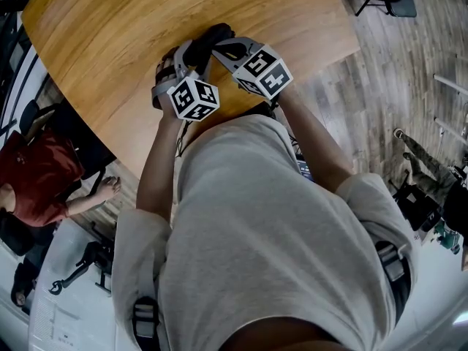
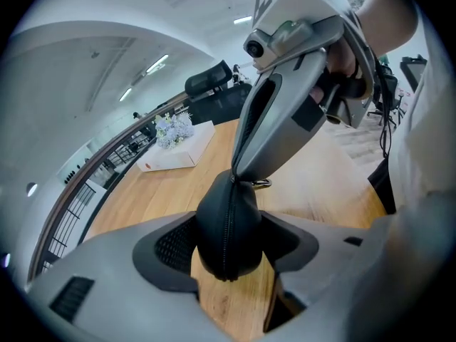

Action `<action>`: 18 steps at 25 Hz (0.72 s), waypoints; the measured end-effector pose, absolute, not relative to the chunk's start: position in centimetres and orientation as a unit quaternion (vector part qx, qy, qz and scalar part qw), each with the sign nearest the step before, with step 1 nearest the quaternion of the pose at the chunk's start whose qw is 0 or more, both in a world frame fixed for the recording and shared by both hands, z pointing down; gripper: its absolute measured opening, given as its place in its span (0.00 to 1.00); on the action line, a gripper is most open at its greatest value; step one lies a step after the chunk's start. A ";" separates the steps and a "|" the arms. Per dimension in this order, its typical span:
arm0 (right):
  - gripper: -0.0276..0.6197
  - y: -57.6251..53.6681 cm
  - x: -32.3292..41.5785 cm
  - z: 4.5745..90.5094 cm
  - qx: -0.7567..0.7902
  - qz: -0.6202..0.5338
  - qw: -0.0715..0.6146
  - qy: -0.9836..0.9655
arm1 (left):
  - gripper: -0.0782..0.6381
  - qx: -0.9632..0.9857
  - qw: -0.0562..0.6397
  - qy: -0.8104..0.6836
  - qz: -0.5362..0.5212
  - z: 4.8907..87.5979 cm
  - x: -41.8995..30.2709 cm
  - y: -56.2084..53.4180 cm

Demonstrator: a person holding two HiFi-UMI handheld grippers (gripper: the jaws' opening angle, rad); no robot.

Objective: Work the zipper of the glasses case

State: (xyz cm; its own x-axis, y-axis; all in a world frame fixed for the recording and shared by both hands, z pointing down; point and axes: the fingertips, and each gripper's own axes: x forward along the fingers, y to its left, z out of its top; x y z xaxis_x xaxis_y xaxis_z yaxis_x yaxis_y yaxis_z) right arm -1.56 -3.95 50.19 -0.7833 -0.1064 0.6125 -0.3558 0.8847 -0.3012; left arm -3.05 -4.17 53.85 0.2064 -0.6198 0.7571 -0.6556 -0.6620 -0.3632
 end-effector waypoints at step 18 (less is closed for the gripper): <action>0.08 -4.2 -0.6 45.5 0.075 0.268 0.198 -0.940 | 0.50 0.834 -0.032 -0.403 0.376 48.9 -1.9 -4.5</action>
